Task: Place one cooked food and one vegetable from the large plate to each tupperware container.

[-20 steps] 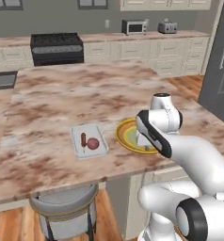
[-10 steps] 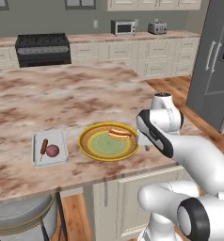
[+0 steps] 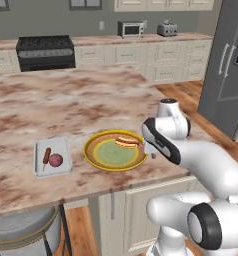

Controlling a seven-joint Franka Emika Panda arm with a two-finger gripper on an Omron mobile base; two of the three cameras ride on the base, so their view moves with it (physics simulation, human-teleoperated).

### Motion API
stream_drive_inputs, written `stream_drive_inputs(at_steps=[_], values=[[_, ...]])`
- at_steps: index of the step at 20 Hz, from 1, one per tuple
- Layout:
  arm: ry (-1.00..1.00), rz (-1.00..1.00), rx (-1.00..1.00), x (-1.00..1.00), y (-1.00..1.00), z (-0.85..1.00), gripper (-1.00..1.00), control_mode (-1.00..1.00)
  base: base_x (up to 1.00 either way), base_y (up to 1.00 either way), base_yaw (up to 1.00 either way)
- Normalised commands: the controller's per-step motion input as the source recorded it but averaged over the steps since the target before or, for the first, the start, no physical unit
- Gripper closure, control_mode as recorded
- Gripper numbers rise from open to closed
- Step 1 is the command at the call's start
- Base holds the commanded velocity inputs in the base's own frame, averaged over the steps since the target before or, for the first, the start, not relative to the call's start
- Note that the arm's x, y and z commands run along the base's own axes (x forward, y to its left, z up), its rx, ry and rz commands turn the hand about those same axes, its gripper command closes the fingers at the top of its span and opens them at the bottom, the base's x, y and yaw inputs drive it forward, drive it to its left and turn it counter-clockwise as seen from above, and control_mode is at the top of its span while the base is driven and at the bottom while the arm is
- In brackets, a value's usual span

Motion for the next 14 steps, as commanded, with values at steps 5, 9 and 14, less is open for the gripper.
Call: stream_drive_inputs(at_steps=[5, 9, 14], values=[[-0.05, 0.31, -0.03, 0.97, 0.33, -0.05, -1.0, -1.0, 0.0, 0.0, 0.0], [-0.04, 0.33, -0.02, 1.0, 0.19, -0.04, -1.0, -1.0, 0.0, 0.0, 0.0], [0.11, 0.33, -0.04, 1.0, 0.05, 0.0, -1.0, -1.0, 0.0, 0.0, 0.0]])
